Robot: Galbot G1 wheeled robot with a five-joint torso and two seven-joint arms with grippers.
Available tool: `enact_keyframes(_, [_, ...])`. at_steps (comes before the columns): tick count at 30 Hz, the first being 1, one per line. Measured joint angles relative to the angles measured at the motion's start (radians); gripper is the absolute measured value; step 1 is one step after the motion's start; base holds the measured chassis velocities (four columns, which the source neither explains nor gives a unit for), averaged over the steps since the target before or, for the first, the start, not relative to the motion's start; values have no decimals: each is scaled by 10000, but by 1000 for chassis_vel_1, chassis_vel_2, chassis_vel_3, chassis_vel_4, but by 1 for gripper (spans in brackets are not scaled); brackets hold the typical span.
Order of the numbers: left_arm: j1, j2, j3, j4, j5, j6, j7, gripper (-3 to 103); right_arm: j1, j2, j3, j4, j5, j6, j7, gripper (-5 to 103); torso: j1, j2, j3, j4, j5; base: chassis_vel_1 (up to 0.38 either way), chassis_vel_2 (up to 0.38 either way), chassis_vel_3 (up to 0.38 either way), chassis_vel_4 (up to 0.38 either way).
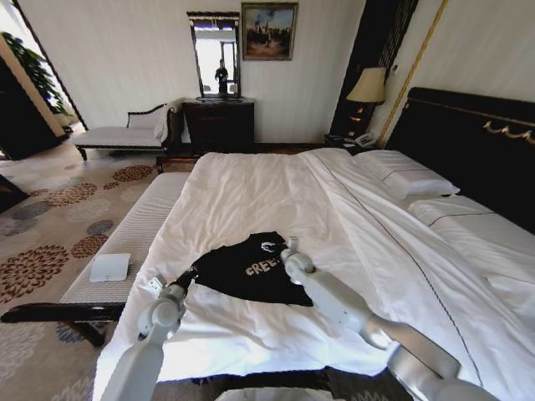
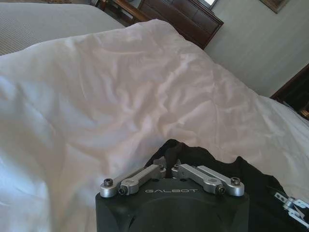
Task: Fold the clothes on the bed.
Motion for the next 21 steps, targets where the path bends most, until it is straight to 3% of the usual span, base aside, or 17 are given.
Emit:
enact_keyframes(9, [294, 1, 44, -82, 25, -100, 126, 0, 598, 384, -318, -1423, -1506, -52, 396, 100, -1, 1, 0, -1, 0, 0, 0, 0, 0])
enact_keyframes(21, [157, 54, 222, -191, -7, -92, 134, 0, 1240, 709, -93, -2683, -1648, 147, 241, 100, 0, 0, 0, 0, 1, 0, 0, 0, 0])
